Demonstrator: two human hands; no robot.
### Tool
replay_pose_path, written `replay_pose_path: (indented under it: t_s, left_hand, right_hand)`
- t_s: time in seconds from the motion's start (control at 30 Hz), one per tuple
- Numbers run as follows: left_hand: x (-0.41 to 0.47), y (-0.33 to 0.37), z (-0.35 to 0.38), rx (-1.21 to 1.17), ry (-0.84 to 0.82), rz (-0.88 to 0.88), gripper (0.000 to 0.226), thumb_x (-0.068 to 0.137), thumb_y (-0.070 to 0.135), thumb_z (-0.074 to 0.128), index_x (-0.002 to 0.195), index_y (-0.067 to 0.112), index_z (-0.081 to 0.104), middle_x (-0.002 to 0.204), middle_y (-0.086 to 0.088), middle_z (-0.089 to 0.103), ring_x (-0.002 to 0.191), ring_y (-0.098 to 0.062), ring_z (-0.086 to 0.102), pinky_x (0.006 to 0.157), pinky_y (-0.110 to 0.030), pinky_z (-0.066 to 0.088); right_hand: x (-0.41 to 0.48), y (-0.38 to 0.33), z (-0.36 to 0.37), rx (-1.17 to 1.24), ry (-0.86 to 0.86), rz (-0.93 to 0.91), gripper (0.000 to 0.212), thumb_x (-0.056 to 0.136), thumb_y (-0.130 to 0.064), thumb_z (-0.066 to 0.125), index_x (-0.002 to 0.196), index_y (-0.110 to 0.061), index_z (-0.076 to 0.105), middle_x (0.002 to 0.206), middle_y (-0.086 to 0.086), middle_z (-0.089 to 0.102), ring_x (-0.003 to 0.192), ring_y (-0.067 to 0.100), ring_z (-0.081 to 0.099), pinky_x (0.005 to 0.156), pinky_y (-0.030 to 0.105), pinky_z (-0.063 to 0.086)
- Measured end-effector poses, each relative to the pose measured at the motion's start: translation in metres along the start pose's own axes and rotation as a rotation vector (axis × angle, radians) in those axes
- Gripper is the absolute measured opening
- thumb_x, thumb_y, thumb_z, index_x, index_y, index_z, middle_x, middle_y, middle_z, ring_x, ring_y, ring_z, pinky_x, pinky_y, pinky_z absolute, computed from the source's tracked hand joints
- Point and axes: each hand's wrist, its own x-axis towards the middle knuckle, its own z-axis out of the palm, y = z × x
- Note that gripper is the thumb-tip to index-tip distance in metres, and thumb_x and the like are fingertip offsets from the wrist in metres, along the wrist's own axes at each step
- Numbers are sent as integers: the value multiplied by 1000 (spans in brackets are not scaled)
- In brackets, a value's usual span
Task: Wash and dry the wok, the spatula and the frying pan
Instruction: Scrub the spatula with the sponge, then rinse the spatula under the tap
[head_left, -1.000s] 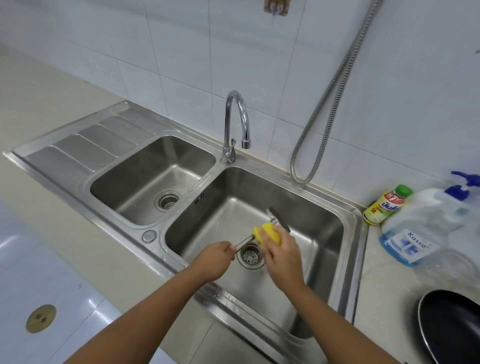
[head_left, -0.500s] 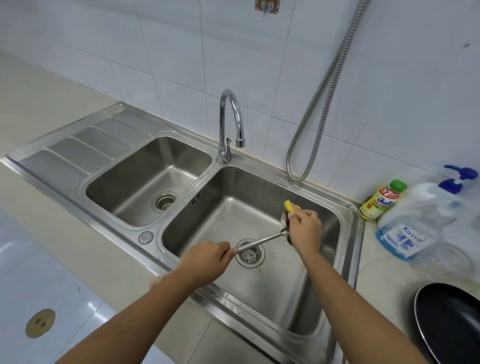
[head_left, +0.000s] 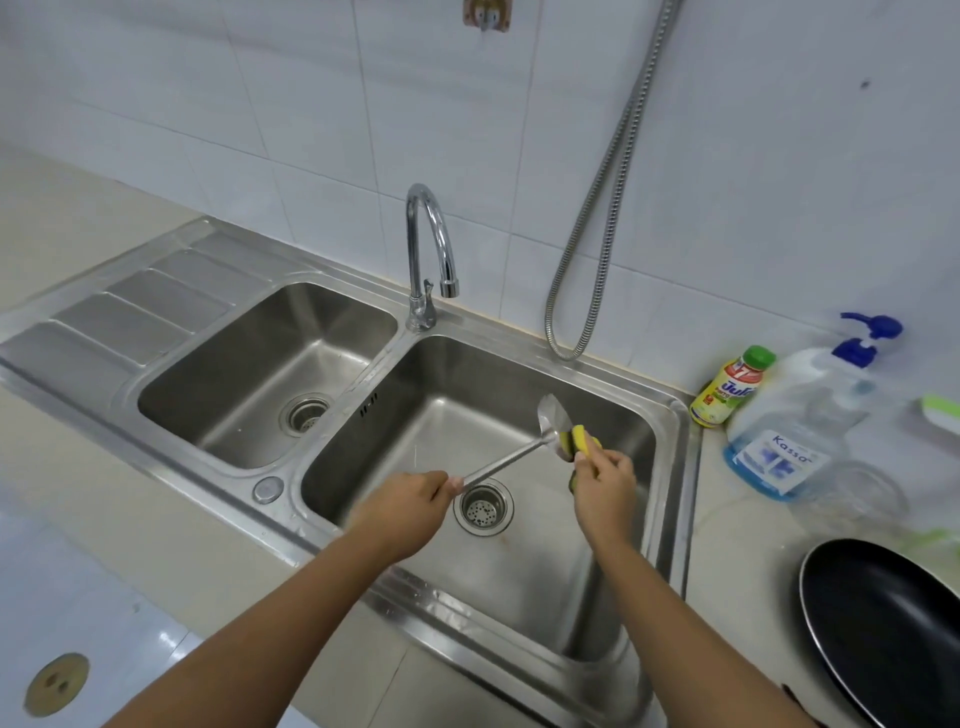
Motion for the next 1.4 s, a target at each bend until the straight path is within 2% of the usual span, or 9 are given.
replay_pose_path:
  t_s: [0.07,0.2,0.33,0.53,0.67,0.77,0.9,1.2,1.4]
  left_hand:
    - [3,6,5,-10,-34,38,40,102,47,29,72,25,44,63,5,47,63,-18,49,50,-29,31]
    - [10,15,9,94,-81,117,39,101,52,29,82,27,53,73,-1,58,74,-24,59,60,-32,42]
    - [17,29,21,82,-68,158,44,101,52,29,98,25,63,80,-5,63,78,-26,60,62,-33,41]
    - [38,45,29,19,-45,129,48,100,50,29,93,19,64,79,-4,65,79,-26,61,70,-39,50]
    - [43,37,35,44,-33,105,47,100,51,27,83,18,55,75,-3,58,80,-29,59,67,-37,44]
    - [44,22,34,-4,-52,78,46,99,53,28,68,24,43,72,-1,55,77,-29,57,64,-36,42]
    - [38,-3,20,21,-41,58,46,100,53,30,66,23,39,69,0,53,72,-25,54,57,-33,34]
    - [34,-110,-25,21,-60,-79,53,97,57,31,80,15,58,75,-1,63,72,-18,60,62,-32,43]
    - [43,-166,-67,-19,-140,-90,48,100,53,31,87,19,63,85,-1,65,80,-18,60,74,-33,49]
  right_hand:
    - [1,6,-8,-20,22,41,34,95,-36,49,128,-39,59,108,-8,47,96,22,55,83,37,49]
    - [12,-6,-20,56,-20,-80,31,93,-27,57,123,-24,66,109,-6,49,101,17,53,90,33,44]
    - [46,4,-48,-69,46,71,35,94,-30,54,128,-27,62,124,5,52,115,27,50,100,38,41]
    - [75,55,-93,-600,118,127,44,95,-31,53,139,-32,50,148,9,37,123,38,37,100,46,35]
    - [73,74,-91,-693,106,126,47,95,-29,54,142,-32,47,147,11,39,124,38,37,102,48,34]
    - [68,64,-79,-647,171,178,47,91,-28,57,138,-29,50,147,11,39,131,39,30,113,55,18]
    - [56,24,-50,-567,212,157,55,86,-20,59,140,-21,48,151,11,36,135,41,30,112,58,14]
    - [30,-134,97,-337,-167,-253,49,94,-21,46,143,-19,45,152,1,36,135,25,33,112,40,27]
    - [82,-227,179,-167,-207,-246,61,91,-19,53,147,-13,30,151,6,37,136,32,33,113,45,30]
